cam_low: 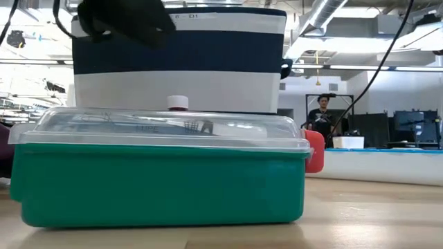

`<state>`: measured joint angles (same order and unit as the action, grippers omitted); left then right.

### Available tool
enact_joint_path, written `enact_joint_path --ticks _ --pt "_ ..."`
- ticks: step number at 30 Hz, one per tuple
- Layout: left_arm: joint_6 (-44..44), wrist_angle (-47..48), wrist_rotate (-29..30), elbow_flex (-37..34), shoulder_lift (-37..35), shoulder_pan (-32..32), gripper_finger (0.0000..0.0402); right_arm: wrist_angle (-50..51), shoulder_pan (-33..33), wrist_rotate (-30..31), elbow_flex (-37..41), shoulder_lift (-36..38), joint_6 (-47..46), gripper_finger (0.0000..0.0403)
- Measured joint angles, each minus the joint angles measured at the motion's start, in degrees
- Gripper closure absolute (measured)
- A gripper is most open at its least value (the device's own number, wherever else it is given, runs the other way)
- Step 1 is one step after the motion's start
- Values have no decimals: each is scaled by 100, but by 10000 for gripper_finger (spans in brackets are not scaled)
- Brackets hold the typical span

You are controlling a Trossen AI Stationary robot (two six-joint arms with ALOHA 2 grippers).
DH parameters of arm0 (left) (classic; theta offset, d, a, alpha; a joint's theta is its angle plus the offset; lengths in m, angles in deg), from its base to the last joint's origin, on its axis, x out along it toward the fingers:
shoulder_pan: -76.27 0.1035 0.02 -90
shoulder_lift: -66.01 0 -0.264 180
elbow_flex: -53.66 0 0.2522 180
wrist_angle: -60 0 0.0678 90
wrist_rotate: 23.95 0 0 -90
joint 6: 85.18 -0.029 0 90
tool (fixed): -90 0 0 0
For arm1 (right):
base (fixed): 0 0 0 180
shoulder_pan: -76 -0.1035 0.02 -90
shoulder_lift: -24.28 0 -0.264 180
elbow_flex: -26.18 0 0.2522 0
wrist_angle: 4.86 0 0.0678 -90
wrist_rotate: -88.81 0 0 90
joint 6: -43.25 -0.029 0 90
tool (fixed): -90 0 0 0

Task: Pick & place medical supplies in basket/bin
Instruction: Put the red pill bottle into the blue bin

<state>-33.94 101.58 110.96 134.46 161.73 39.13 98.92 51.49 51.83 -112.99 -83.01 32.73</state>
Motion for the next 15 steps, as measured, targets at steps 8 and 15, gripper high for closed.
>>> enact_joint_path --ticks 8,15 --pt "-163 -323 -116 -9 767 176 234 0 0 -7 2 0 26 285" --pt "656 775 721 -9 693 466 259 -1 -12 -26 2 -2 42 285"
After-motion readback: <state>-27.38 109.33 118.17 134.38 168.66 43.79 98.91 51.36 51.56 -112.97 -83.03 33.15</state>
